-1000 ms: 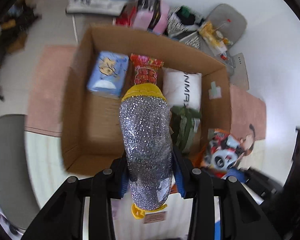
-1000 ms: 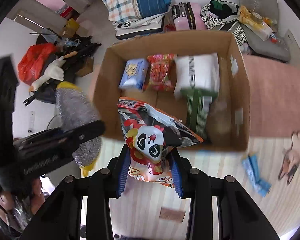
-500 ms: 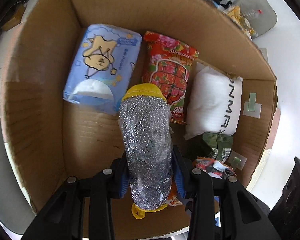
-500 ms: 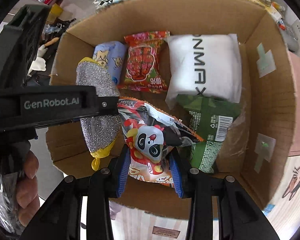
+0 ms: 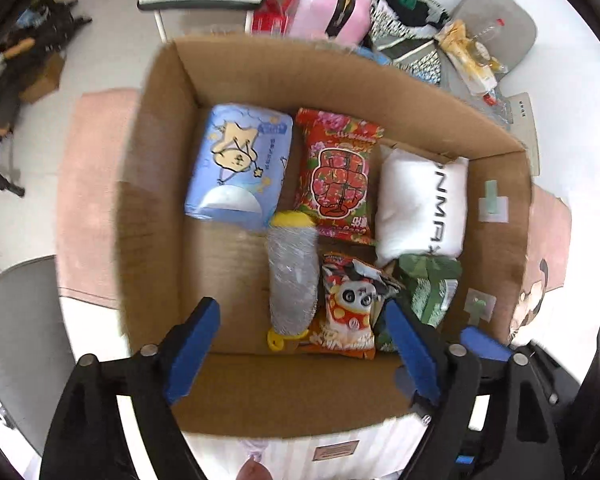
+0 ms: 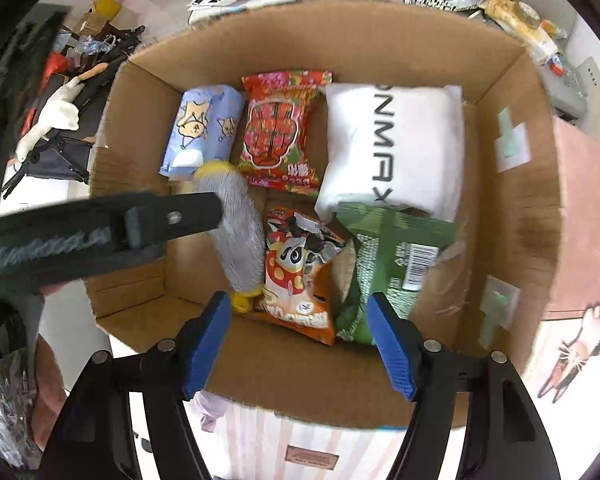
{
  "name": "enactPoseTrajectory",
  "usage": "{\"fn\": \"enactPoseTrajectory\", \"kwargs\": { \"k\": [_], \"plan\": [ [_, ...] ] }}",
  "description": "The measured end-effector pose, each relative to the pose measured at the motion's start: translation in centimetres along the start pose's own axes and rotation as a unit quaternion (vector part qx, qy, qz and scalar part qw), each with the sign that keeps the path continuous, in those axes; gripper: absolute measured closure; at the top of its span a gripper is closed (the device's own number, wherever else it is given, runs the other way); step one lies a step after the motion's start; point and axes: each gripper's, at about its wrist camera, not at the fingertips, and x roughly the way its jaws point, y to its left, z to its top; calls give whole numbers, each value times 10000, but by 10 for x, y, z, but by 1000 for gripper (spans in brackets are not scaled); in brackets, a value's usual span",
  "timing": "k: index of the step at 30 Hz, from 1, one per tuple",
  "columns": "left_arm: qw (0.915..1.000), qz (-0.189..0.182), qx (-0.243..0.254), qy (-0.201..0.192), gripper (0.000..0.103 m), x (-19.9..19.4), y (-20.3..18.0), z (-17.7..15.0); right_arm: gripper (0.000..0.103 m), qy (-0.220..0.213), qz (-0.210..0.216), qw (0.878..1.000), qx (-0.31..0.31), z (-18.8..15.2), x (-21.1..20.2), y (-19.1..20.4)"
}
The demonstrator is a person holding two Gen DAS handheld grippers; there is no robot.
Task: Organize soft objects
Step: 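Place the sponge and panda bag into the box and open both tools, then withdraw both tools from the box toward the lilac sock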
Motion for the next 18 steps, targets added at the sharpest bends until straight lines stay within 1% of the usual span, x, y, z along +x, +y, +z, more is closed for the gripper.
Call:
{"fn": "enactPoseTrajectory", "kwargs": {
  "k": [1,3,4,6,8,11,13,18],
  "plan": [
    [9999,77,51,-111,16,-6,-3,-4,22,-35,-55,10000,0,-1,-3,-2],
    [9988,262,141,-391,14,-23,-3,-18,18,-197,-226,9996,-7,-8,-15,-6],
    [9983,307,157,-472,13,-27,0,-16,17,-246,-291,9993,-11,-13,-19,-3],
    [9971,354,153,-658,13,-40,3,-27,17,-380,-384,9985,-12,-22,-28,-5],
    [9961,367,179,-776,13,-46,1,-38,17,-473,-423,9980,-20,-36,-41,-3],
    [9936,498,270,-981,12,-54,-4,-58,17,-624,-432,9971,4,-52,-56,-2],
    [9920,554,312,-1093,3,-59,-9,-66,14,-734,-458,9962,20,-61,-65,-2],
    [9882,595,262,-1384,2,-78,-11,-85,13,-1002,-550,9934,25,-80,-80,2]
  ]
}}
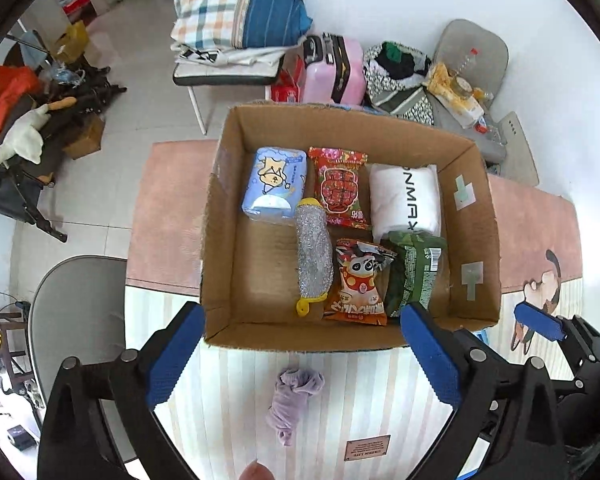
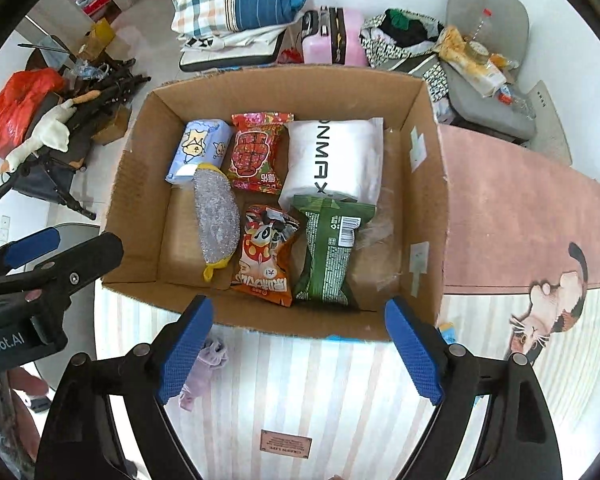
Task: Organize soft objects
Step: 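Withdraw both tools from the box toward the lilac sock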
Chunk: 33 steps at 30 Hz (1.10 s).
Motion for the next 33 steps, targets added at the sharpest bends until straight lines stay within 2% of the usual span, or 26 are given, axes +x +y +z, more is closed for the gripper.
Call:
{"fn": "enactPoseTrajectory", "kwargs": {
  "k": [4,5,6,7,15,19,22,26,29,33],
  "plan": [
    [9996,81,-72,-251,1,-16,4,-9,12,-122,-30,9999,31,-11,-13,-2],
    [9992,162,-60,-356,1,-20,4,-12,9,-154,-63,9999,26,-13,-16,-2],
    [9988,240,-40,-435,1,-24,3,-15,1,-223,-119,9997,19,-17,-20,-3],
    [9982,316,-24,-502,1,-26,3,-17,0,-293,-155,9994,15,-19,-23,-3],
    [9944,607,103,-860,1,-45,-3,-37,0,-841,-277,9961,44,-37,-53,-7],
    [9932,699,81,-926,1,-47,-8,-45,0,-950,-190,9953,-28,-43,-65,-6],
    [9910,941,68,-951,1,-44,-10,-56,0,-875,-112,9961,-81,-49,-65,-9],
    [9915,1095,11,-710,1,-20,-11,-76,0,-682,-242,9973,-90,-63,-51,-28],
    [9944,1045,59,-146,1,19,-11,-91,0,-352,-504,9981,47,-75,-26,-59],
    [9943,990,103,374,1,58,-14,-110,0,223,-654,9970,336,-88,15,-104]
  ]
}}
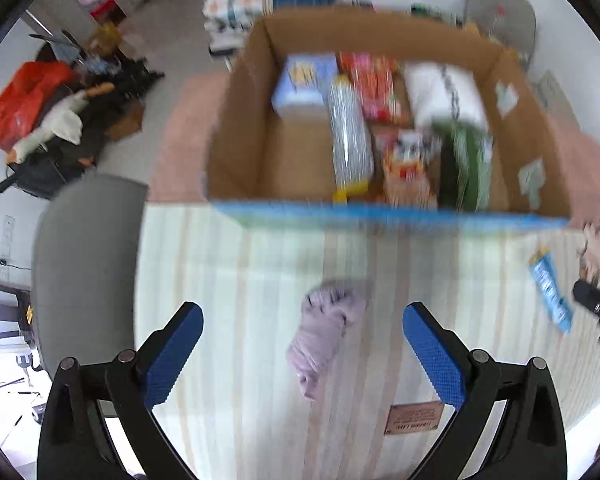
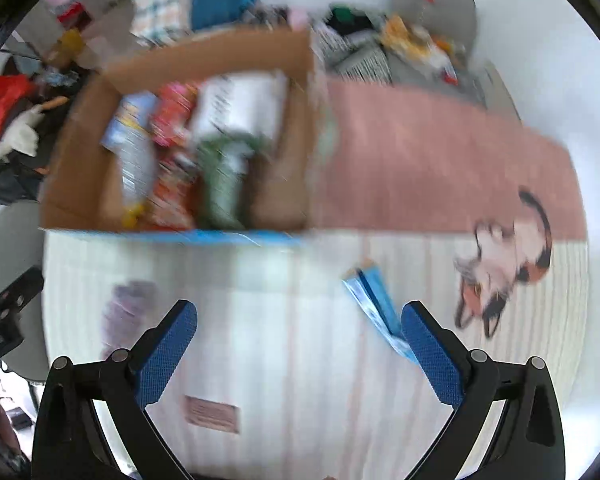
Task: Organize soft objects
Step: 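Withdraw both tools from the box toward the lilac sock, then grasp the lilac sock with the left tool while the right tool grasps the blue stick pack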
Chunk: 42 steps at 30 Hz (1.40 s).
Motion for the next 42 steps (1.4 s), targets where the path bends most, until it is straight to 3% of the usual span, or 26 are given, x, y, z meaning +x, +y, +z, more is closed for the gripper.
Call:
{"fn": "enactPoseTrajectory", "kwargs": {
  "k": [9,12,15,18,21,23,25,28,30,32,34,39,40,42],
  "plan": [
    [9969,73,188,754,1,73,-8,-19,0,1135,-370,9925,261,-9,114,-63],
    [9951,100,368,912,12,91,-15,-24,0,1291,-321,9904,366,-12,134,-73],
    [9924,88,448,1143,34,107,-19,-28,2,1408,-216,9889,433,-16,146,-78],
    [9911,-31,376,1275,47,114,-18,-31,12,1441,-263,9885,366,-20,148,-77],
    [9904,-158,293,1338,52,115,-18,-33,32,1472,-286,9881,348,-27,147,-74],
    [9887,-376,156,1439,60,115,-16,-35,40,1532,-64,9873,413,-36,151,-67],
    [9857,-663,10,1548,62,115,-14,-39,48,1702,392,9829,591,-40,150,-68],
    [9830,-955,-189,1559,61,110,-9,-41,49,1898,1132,9705,960,-46,148,-72],
    [9795,-1157,-386,1604,59,110,-3,-42,46,1845,1191,9700,1043,-46,143,-75],
    [9763,-1252,-518,1689,58,114,3,-43,37,1771,1020,9741,967,-46,143,-78],
    [9726,-1350,-640,1780,58,119,10,-44,34,1781,881,9734,1140,-45,147,-84],
    [9692,-1459,-731,1846,58,119,13,-56,34,1565,1538,9479,2309,-36,156,-109],
    [9695,-1455,-727,1835,58,118,13,-57,34,1467,1509,9495,2325,-34,151,-110],
    [9714,-1398,-668,1798,58,111,9,-55,34,1110,1094,9723,1742,-24,132,-102]
  ]
}}
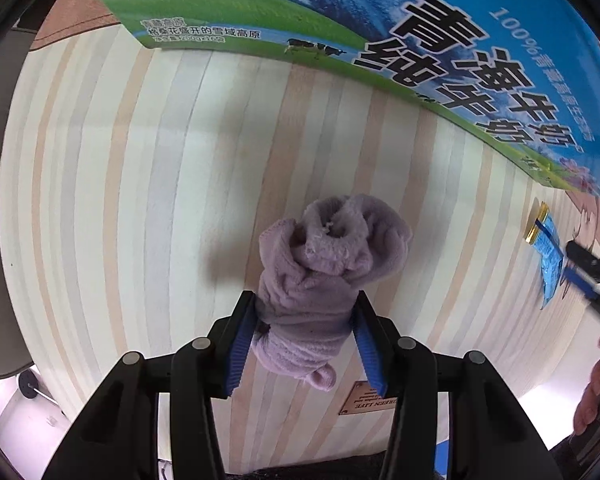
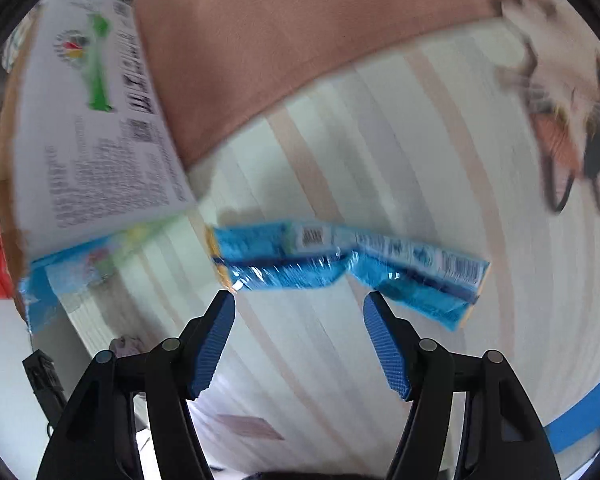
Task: Organize soft objects
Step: 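Grasp the lilac sock with the left tool while the right tool grasps the blue stick pack, then lift the sock and blue pack and carry both over the box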
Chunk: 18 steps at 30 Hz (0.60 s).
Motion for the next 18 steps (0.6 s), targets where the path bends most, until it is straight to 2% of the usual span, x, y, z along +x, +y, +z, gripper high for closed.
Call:
{"fn": "enactPoseTrajectory", "kwargs": {
  "k": [2,3,5,6,8,10,12,15,16,18],
  "plan": [
    [9999,106,84,-48,58,-2,-3,-4,34,-258,-421,9953,-830,2,-12,24],
    [9998,152,130,-72,58,-3,-5,-6,33,-273,-858,9842,-1522,1,-12,37],
    [9994,243,210,-113,58,-3,-10,-9,31,-83,-1386,9623,-2340,-1,-4,50],
    [9993,278,229,-120,58,-3,-12,-9,31,40,-1670,9493,-2663,-1,4,53],
    [9992,309,238,-102,57,-2,-15,-12,31,206,-1945,9304,-3100,1,18,57],
    [9992,297,235,-83,57,3,-29,-6,31,422,-1998,9219,-3292,-1,32,62],
    [9993,289,243,-58,57,5,-32,-8,31,552,-1697,9292,-3235,2,39,61],
    [9994,229,247,-44,57,10,-39,2,48,776,-1225,9537,-2634,7,40,52],
    [9994,223,254,-40,57,12,-43,2,56,909,-997,9629,-2339,10,39,47],
    [9993,231,295,-9,57,15,-42,3,64,1113,-439,9766,-1789,8,41,38]
  ]
}}
